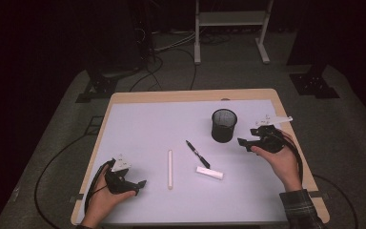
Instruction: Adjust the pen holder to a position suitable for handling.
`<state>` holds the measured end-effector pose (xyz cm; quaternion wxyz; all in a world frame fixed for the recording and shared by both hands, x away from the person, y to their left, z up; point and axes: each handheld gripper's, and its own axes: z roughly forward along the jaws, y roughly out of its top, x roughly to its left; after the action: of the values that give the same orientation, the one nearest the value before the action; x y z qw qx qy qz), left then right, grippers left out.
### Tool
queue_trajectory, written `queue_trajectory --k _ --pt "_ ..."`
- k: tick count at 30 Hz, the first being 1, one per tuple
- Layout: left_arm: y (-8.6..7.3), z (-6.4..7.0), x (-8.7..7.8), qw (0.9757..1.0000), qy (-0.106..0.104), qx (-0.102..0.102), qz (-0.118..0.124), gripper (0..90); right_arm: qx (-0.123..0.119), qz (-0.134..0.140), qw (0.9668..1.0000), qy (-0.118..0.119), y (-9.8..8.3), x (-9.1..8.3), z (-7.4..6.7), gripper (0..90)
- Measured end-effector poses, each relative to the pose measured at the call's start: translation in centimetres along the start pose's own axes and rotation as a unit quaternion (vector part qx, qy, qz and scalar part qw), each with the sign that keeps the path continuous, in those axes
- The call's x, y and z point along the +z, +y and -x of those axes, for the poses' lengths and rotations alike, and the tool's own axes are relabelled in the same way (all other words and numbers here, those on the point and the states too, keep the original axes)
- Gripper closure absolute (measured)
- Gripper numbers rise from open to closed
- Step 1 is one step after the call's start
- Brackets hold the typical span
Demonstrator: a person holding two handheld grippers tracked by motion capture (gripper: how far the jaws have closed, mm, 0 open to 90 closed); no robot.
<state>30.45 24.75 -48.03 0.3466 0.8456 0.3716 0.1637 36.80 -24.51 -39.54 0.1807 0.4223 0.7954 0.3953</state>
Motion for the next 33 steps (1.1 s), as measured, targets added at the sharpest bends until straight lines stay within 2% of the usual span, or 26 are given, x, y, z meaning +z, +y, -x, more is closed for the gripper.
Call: queue_trajectory --k 33 --pt "0.0 0.0 0.0 1.0000 0.000 0.002 -0.002 0.0 0.004 0.000 1.0000 -0.004 3.7 1.2 1.1 39.1"
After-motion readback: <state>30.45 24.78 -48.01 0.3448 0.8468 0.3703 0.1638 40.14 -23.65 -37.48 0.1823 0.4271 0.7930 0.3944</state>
